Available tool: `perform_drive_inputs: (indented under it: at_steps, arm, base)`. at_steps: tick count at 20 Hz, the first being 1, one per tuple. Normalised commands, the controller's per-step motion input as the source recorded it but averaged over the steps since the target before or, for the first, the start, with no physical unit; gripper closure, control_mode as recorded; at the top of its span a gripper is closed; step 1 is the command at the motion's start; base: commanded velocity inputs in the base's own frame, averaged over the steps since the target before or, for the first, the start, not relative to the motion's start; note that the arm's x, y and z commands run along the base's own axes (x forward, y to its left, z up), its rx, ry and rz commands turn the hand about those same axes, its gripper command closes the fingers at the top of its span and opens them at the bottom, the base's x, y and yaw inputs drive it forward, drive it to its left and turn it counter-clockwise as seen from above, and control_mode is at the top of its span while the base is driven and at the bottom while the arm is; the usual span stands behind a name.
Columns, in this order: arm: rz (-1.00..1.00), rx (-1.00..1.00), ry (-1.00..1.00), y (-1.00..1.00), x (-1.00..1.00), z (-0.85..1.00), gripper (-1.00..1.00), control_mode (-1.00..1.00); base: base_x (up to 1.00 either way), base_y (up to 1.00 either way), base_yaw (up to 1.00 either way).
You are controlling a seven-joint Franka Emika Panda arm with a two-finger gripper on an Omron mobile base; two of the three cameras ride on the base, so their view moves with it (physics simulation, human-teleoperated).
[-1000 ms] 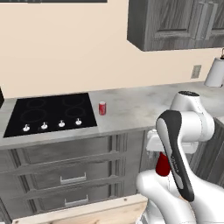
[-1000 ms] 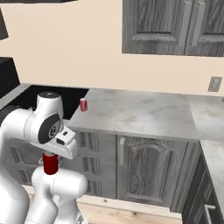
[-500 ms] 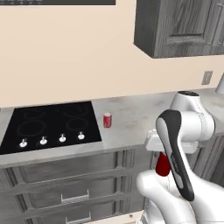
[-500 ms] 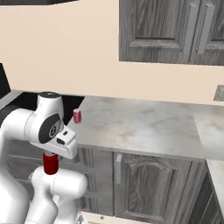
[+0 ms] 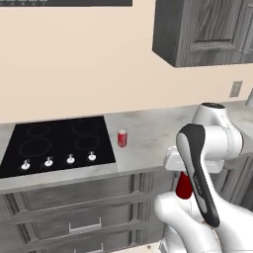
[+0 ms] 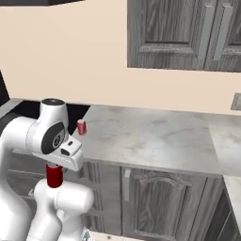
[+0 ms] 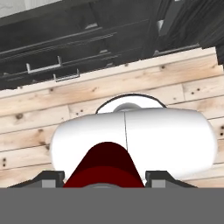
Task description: Four empty soda cans are scattered around the kitchen. Gather all the cans and cluster them next to the stove for recycling.
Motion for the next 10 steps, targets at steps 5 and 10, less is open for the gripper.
perform_drive_inputs:
  at_steps: [5,10]
  arm:
    - [0.00,0.00,0.00,0.00,0.00,0.00,1.00,1.00]
    - [0.00,0.00,0.00,0.00,0.00,0.00,1.00,1.00]
  base:
    - [0.48,0.08,0.00]
    - [0.36,0.08,0.00]
